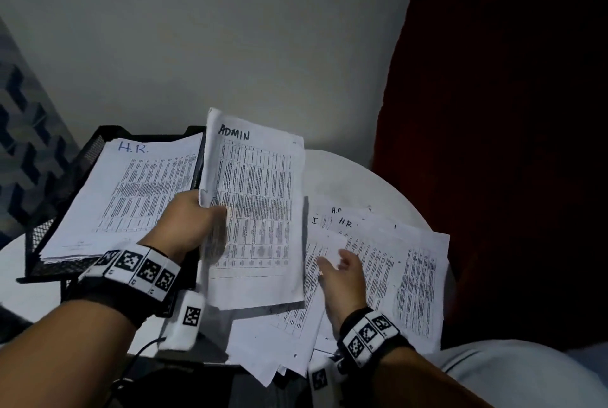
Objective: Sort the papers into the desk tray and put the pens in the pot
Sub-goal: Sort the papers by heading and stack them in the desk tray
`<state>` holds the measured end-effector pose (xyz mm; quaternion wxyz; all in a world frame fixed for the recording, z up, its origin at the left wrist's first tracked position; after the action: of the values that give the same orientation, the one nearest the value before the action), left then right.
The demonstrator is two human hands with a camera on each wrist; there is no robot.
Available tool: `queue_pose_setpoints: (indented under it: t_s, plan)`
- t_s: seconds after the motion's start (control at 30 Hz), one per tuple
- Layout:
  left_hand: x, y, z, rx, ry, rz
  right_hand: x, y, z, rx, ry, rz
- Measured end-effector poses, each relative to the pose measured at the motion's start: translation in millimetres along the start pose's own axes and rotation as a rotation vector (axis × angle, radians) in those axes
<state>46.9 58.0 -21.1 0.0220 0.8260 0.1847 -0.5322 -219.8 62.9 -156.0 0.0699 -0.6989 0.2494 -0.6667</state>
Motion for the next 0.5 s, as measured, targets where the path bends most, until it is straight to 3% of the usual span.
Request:
queue_pose_setpoints:
  t_s: [0.1, 0.2, 0.3, 0.5]
  plan:
    - [6, 6, -12, -0.009, 0.103, 0.012, -28, 30, -8, -0.054, -0.013, 0.196]
    - [9, 7, -20, 0.001, 0.154, 0.031, -26, 12, -8, 0.010, -0.095, 0.279]
    - [11, 8, -21, 0.033, 0.181, 0.020, -32, 6, -1, 0.115, -0.166, 0.262]
    - [13, 12, -12, 0.091, 0.070, -0.013, -16, 12, -5, 0.019, -0.123, 0.066]
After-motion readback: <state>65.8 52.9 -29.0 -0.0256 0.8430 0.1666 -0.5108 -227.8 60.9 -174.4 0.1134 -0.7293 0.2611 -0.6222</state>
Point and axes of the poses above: each hand's wrist, its own y-axis towards the middle knuckle, its own z-axis out of the palm, x = y × z, the point moved 1 cm from there along y, towards the middle knuckle, and after that the axes turned 1 degree about z, right-handed, at the moved point
